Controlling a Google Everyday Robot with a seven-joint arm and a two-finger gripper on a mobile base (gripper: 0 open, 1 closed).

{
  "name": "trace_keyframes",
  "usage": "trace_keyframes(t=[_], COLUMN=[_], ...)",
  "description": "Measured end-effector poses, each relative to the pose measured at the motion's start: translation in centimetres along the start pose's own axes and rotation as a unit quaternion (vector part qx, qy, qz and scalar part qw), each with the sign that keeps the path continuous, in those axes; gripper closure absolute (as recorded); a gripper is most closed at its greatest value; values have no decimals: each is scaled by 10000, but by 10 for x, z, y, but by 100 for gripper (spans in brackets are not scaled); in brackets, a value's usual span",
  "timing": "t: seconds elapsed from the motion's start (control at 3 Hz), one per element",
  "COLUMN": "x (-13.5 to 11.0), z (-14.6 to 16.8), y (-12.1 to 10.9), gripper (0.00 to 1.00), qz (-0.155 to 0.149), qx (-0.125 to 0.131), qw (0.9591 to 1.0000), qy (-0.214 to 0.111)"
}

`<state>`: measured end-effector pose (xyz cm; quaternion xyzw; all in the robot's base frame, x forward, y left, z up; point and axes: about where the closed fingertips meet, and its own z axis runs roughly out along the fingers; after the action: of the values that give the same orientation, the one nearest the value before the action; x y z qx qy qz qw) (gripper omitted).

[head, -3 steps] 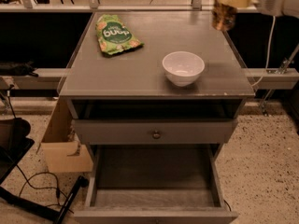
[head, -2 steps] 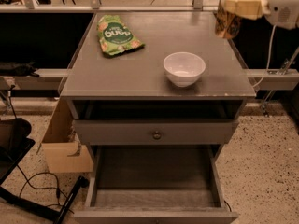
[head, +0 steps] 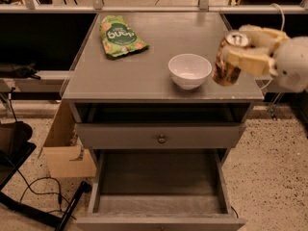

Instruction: Place orange can into middle drawer

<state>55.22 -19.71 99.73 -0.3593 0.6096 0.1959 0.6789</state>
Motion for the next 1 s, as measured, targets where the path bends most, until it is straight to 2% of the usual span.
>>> trace_keyframes(t=[0.33,0.67,1.0], x=[45,83,83], z=[-63,-124,-123], y=[32,40,40], gripper=[100,100,100], qz=[338,636,636], qx=[149,388,387], qw=[9992,9970,9970], qy=[127,212,213])
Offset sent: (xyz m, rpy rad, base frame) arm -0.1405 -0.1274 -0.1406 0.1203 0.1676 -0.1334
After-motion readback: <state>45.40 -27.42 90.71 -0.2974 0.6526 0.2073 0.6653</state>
